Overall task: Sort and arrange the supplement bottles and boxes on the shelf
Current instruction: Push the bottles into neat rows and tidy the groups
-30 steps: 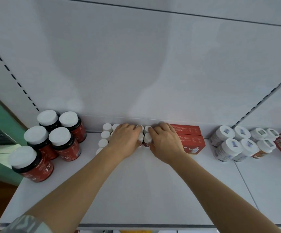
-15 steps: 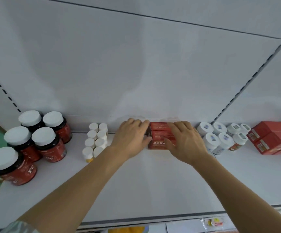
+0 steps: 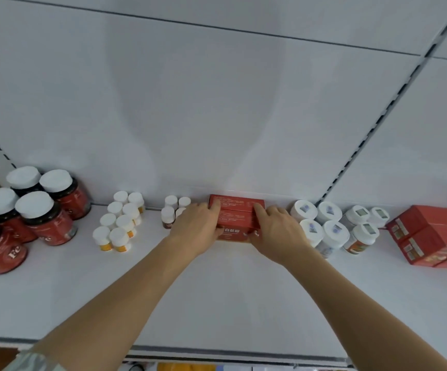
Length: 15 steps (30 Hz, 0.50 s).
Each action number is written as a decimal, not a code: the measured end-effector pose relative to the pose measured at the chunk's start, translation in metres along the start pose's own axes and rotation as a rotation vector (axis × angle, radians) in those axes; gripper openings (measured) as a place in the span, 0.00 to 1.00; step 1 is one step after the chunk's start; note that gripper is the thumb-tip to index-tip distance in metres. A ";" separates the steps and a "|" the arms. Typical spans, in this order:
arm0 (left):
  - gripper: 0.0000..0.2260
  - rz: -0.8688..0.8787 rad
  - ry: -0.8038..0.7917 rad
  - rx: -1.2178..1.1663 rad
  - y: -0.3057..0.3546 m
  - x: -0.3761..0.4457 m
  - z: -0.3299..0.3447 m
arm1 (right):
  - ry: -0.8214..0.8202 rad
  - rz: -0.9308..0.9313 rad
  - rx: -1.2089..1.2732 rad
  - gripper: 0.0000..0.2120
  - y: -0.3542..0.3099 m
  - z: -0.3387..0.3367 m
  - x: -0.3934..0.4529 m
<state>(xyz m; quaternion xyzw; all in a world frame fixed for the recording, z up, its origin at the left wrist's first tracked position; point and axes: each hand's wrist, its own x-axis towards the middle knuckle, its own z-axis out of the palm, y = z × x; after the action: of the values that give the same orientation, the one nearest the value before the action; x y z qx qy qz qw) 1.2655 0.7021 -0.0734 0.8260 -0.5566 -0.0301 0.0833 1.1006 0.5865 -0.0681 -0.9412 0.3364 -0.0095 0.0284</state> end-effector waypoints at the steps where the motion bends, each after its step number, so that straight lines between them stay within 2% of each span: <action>1: 0.30 -0.009 0.003 -0.002 0.001 0.000 0.000 | 0.006 -0.004 0.011 0.30 0.002 0.002 0.000; 15: 0.28 -0.046 -0.018 -0.027 0.003 0.006 0.004 | 0.021 0.019 0.108 0.32 0.002 0.010 0.000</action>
<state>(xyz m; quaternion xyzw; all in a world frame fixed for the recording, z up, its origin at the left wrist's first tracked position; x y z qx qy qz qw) 1.2646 0.6948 -0.0769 0.8371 -0.5378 -0.0467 0.0888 1.0994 0.5854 -0.0782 -0.9350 0.3445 -0.0372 0.0757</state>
